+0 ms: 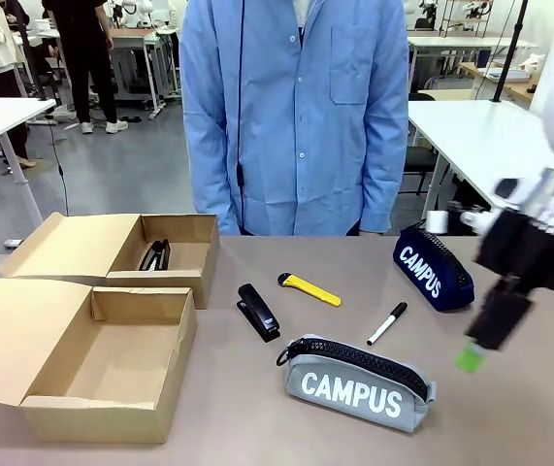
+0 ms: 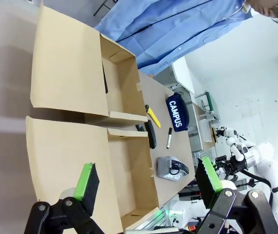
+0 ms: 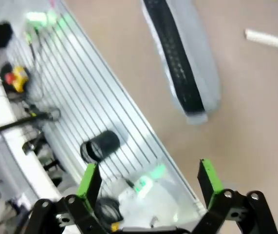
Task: Place items inside the box.
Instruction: Pick up a Pencil pouch or Stapler and place it inside the Mailer Box closest to the robot.
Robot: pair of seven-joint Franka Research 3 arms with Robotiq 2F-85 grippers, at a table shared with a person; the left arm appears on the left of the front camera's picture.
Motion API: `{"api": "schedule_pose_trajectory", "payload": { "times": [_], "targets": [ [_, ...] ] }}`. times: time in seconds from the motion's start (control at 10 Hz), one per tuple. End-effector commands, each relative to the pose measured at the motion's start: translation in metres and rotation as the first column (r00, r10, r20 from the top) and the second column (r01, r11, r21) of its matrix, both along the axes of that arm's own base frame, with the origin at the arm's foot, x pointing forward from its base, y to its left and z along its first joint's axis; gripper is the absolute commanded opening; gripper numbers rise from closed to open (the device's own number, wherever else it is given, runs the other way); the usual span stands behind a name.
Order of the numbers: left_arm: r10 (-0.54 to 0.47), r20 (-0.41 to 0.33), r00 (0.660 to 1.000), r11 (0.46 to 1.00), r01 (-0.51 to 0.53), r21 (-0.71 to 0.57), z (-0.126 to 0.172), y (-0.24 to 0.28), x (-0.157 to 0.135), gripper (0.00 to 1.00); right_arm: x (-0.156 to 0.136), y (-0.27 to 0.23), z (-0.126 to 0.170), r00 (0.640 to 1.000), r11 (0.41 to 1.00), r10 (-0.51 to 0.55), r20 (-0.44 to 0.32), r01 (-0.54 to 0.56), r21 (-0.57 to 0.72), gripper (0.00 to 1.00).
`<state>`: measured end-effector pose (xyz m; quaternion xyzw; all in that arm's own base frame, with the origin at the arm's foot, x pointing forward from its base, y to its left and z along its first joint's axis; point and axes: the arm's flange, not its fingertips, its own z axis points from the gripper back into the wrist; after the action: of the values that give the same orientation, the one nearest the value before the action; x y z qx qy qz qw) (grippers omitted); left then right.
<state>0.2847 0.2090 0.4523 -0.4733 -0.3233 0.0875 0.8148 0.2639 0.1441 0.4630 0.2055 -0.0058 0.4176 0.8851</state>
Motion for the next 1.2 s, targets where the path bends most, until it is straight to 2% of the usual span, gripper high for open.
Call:
{"api": "schedule_pose_trajectory", "payload": {
  "times": [0.0,0.1,0.2,0.3,0.4,0.6,0.7,0.9,1.0,1.1],
  "targets": [
    [-0.003,0.035,0.999,1.0,0.004,-0.007,0.0,-0.001,0.001,1.0,-0.028,0.023,-0.024,0.997,0.98,-0.069,0.023,0.072,-0.187,1.0],
    [-0.003,0.035,0.999,1.0,0.004,-0.007,0.0,-0.001,0.001,1.0,0.0,0.0,0.0,1.0,1.0,0.0,0.0,0.0,0.0,1.0],
    [-0.003,0.035,0.999,1.0,0.004,-0.007,0.0,-0.001,0.001,1.0,0.0,0.0,0.0,1.0,1.0,0.0,0.0,0.0,0.0,1.0],
    [-0.003,0.035,0.999,1.0,0.004,-0.007,0.0,-0.001,0.001,1.0,-0.009,0.026,-0.004,1.0,0.998,-0.019,0.019,0.021,-0.067,1.0],
    [-0.003,0.035,0.999,1.0,0.004,-0.007,0.0,-0.001,0.001,1.0,-0.009,0.044,-0.013,0.998,0.995,-0.013,0.064,0.019,-0.098,1.0],
    [-0.003,0.035,0.999,1.0,0.004,-0.007,0.0,-0.001,0.001,1.0,-0.001,0.054,-0.025,0.989,0.994,-0.036,0.14,0.05,-0.093,1.0],
    [-0.003,0.035,0.999,1.0,0.004,-0.007,0.0,-0.001,0.001,1.0,0.003,0.047,-0.03,0.988,0.996,-0.049,0.144,0.058,-0.064,1.0],
    [-0.003,0.035,0.999,1.0,0.004,-0.007,0.0,-0.001,0.001,1.0,-0.002,-0.015,-0.028,0.99,0.983,-0.118,0.081,0.105,0.151,1.0],
    [-0.003,0.035,0.999,1.0,0.004,-0.007,0.0,-0.001,0.001,1.0,-0.021,-0.076,-0.023,0.986,0.921,-0.166,0.023,0.147,0.36,1.0],
    [-0.003,0.035,0.999,1.0,0.004,-0.007,0.0,-0.001,0.001,1.0,-0.041,-0.13,-0.029,0.961,0.829,-0.267,-0.07,0.266,0.493,1.0]
  ]
}}
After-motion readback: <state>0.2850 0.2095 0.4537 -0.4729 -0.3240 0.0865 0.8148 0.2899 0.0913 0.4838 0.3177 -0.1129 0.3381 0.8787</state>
